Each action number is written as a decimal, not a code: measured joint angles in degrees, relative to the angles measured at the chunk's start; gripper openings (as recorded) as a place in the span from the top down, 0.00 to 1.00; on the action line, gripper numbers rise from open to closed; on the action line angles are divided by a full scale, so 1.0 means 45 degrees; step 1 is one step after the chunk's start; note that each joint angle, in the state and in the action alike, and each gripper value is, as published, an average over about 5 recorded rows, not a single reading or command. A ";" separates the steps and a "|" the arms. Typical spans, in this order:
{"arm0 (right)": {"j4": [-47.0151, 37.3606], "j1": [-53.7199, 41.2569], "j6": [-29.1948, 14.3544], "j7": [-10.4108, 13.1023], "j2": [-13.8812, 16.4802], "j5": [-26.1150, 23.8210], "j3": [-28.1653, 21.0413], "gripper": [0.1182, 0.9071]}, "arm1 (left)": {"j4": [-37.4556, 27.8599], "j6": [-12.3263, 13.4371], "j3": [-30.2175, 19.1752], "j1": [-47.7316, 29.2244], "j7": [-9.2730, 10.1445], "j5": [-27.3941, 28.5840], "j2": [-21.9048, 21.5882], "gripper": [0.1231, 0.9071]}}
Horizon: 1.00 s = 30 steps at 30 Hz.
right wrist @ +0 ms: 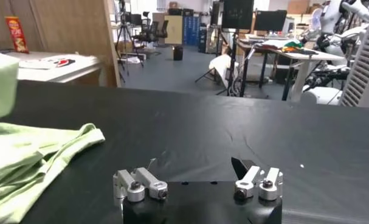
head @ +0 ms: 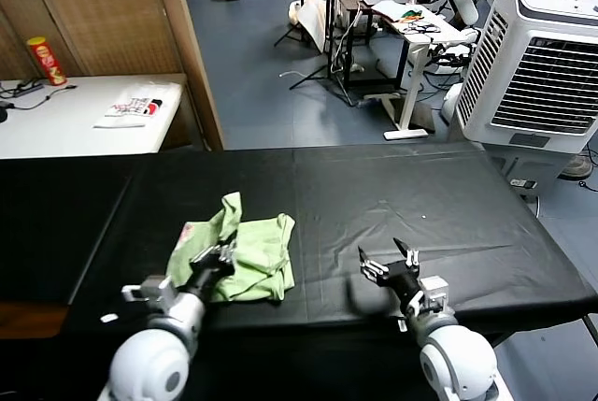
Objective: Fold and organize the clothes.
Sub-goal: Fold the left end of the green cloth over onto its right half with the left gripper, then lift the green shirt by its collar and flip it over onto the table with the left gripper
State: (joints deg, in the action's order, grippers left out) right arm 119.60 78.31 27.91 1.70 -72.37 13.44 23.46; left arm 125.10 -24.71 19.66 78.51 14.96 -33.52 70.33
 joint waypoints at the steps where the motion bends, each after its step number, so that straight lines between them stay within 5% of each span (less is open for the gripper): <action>1: -0.0001 0.0004 0.0000 0.0000 -0.0021 -0.0014 -0.0012 0.14 | -0.0073 0.0020 -0.0091 -0.0043 -0.0019 0.0102 0.0077 0.95; 7: 0.0020 -0.0008 -0.0008 -0.0061 -0.0090 -0.0034 -0.0127 0.14 | -0.0470 0.0246 -0.0356 -0.0096 -0.0286 0.0880 0.0348 0.95; 10: 0.0056 -0.0026 -0.0053 -0.0144 -0.0086 -0.0008 -0.0187 0.14 | -0.0650 0.0427 -0.0432 0.0017 -0.0510 0.1432 0.0430 0.87; 18: 0.0063 -0.0242 -0.0122 -0.0398 -0.0071 0.0041 -0.0636 0.14 | -0.0576 0.0453 -0.0634 0.0168 -0.0548 0.1507 0.0973 0.32; 21: -0.0020 -0.0441 -0.0117 -0.0625 0.0003 0.0250 -0.0931 0.14 | -0.0448 0.0508 -0.0623 0.0254 -0.0555 0.1642 0.1145 0.18; 30: -0.0767 -0.1779 -0.0077 -0.1191 0.0058 0.0829 -0.2485 0.14 | -0.0652 0.1113 0.0923 0.0971 -0.0822 0.1969 -0.0095 0.14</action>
State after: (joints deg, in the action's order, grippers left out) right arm 116.15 70.30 27.56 -3.66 -72.11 17.17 12.27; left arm 122.16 -19.70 23.82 82.88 11.26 -24.66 69.90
